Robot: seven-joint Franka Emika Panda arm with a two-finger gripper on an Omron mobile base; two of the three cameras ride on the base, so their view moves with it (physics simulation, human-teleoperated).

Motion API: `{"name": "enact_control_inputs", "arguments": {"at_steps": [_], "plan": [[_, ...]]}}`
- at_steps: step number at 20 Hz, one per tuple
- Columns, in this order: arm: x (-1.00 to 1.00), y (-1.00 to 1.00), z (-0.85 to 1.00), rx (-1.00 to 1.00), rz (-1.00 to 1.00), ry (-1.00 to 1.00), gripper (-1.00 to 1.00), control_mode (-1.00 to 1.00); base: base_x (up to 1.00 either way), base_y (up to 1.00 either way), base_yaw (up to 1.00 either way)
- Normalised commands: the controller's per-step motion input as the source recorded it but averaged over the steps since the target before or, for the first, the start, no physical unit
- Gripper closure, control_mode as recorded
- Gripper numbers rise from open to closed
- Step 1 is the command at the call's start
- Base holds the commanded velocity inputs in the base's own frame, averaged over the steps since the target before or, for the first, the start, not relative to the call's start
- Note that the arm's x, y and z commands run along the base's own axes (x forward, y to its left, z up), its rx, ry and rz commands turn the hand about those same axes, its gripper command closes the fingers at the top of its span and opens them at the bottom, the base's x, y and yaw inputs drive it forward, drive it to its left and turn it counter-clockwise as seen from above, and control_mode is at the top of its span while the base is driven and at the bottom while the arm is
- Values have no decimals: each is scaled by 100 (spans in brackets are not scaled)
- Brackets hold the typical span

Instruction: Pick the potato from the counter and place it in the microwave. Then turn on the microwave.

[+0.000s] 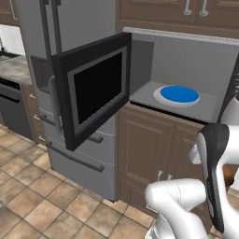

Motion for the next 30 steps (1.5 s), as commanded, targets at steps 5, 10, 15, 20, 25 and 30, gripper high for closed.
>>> {"name": "enact_control_inputs", "arguments": {"at_steps": [5, 10, 15, 20, 25, 30], "plan": [[0, 0, 0, 0, 0, 0, 100, 100, 0, 0, 0], [0, 0, 0, 0, 0, 0, 100, 100, 2, 0, 0], [0, 0, 0, 0, 0, 0, 100, 100, 3, 0, 0], [0, 0, 0, 0, 0, 0, 100, 100, 7, 0, 0], [0, 0, 0, 0, 0, 0, 100, 100, 18, 0, 0], [0, 0, 0, 0, 0, 0, 100, 100, 25, 1, 0]]}}
